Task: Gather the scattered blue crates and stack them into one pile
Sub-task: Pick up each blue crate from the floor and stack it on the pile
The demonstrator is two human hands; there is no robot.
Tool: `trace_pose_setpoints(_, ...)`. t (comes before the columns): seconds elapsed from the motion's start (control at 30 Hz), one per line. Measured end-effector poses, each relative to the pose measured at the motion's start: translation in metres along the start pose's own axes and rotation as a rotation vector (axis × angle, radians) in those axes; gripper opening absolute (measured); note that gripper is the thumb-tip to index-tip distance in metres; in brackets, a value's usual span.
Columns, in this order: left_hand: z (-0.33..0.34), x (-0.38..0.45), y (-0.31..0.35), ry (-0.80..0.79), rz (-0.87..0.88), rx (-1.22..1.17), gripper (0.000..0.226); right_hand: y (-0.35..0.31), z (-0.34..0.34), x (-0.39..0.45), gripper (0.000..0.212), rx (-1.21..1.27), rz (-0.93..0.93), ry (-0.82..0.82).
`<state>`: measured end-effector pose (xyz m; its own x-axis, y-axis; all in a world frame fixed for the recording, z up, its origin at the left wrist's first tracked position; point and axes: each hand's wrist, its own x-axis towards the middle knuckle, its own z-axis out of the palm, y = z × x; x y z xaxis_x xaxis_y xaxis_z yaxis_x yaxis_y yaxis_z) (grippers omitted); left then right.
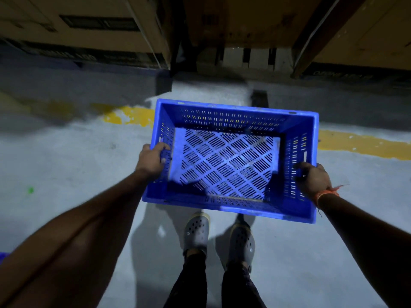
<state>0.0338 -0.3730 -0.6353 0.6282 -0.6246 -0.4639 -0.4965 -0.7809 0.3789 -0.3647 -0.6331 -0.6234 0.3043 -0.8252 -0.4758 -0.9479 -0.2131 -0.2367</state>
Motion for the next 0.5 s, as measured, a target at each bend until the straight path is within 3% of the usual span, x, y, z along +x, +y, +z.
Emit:
trace_pose_setpoints(0.2, -0.023, -0.054, 0.014, 0.040, -0.038, -0.077, 0.047, 0.004, -0.020, -0.055, 0.051, 0.035, -0.020, 0.109)
trace_pose_setpoints(0.5, -0.124, -0.142, 0.068, 0.057, 0.093, -0.149, 0.042, -0.030, -0.098, -0.170, 0.042, 0.293, 0.023, 0.059)
